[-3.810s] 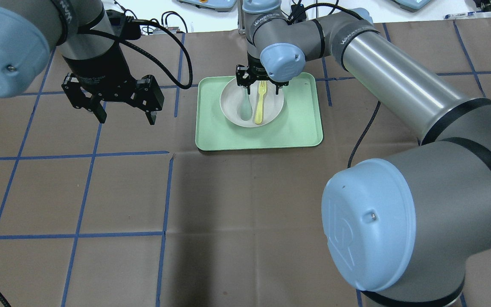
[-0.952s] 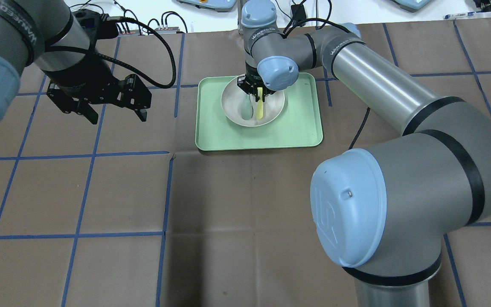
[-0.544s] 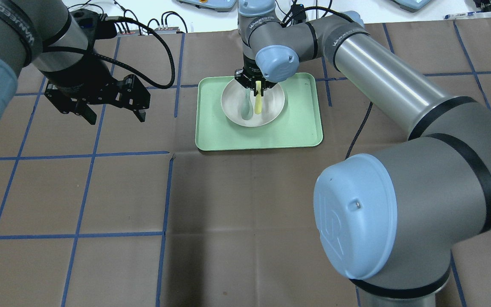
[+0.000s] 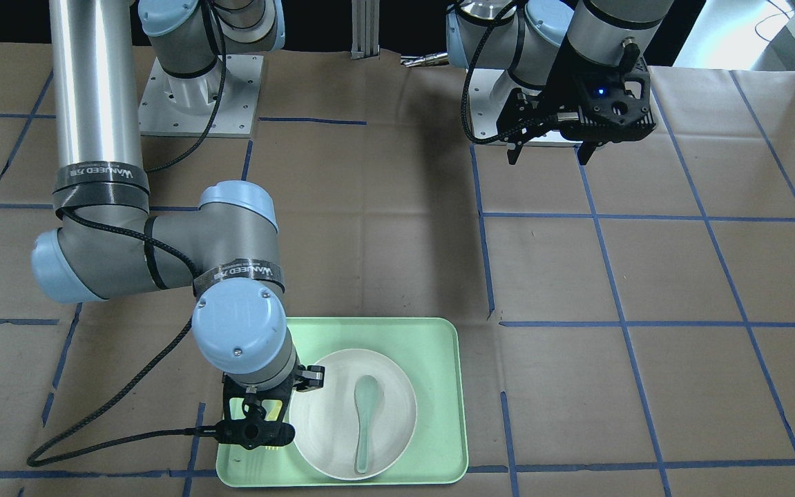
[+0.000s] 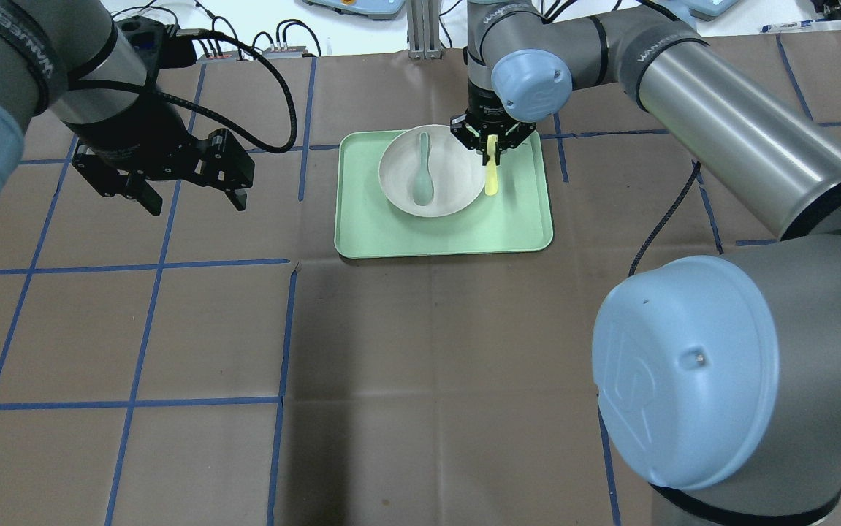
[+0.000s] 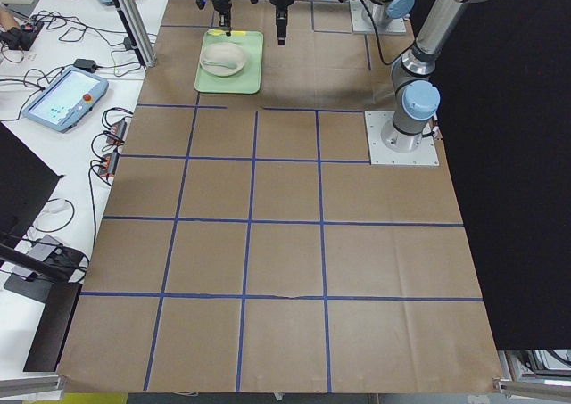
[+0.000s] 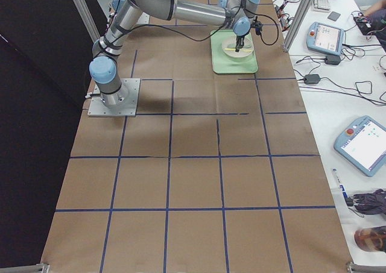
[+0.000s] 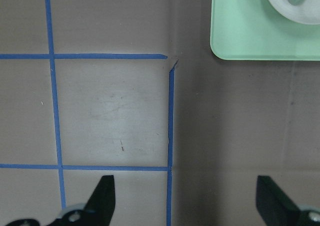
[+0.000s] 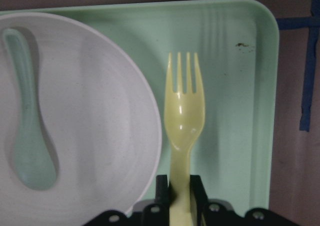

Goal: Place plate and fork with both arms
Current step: 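Move the yellow fork beside the plate and lower it onto the tray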

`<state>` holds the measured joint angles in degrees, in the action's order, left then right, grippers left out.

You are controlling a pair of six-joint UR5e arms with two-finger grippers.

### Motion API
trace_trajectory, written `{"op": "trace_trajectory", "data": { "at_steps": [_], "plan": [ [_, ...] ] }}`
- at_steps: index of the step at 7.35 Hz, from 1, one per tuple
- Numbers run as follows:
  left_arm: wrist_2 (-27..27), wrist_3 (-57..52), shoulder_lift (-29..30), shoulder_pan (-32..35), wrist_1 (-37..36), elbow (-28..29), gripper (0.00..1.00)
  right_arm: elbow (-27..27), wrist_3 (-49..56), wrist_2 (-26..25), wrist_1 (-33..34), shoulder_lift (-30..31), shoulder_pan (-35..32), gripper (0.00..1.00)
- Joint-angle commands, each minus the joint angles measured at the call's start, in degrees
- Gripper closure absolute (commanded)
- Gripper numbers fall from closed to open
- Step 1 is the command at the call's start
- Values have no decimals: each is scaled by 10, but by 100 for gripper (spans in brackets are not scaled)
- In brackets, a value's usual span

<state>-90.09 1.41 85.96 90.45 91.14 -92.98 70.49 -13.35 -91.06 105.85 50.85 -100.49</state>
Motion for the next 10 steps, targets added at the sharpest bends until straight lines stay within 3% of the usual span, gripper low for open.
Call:
{"op": "trace_trajectory", "data": {
  "at_steps": [1, 3, 5, 6, 7, 8, 10],
  "plan": [
    [0, 0, 0, 0, 1, 0, 0, 39, 19, 1, 26, 3, 20, 99],
    [0, 0, 0, 0, 1, 0, 0, 58, 24, 1, 86, -18, 28, 99],
    [0, 0, 0, 0, 1, 0, 0, 59, 25, -1, 89, -22, 31, 96],
    [0, 0, 0, 0, 1, 0, 0, 59, 25, -2, 89, -22, 30, 73],
    [0, 0, 0, 0, 1, 0, 0, 59, 25, -2, 89, -22, 30, 16],
    [0, 0, 0, 0, 1, -1, 0, 57, 25, -1, 88, -19, 30, 0],
    [0, 0, 0, 0, 1, -1, 0, 56, 26, -1, 80, -2, 34, 0]
  ]
}}
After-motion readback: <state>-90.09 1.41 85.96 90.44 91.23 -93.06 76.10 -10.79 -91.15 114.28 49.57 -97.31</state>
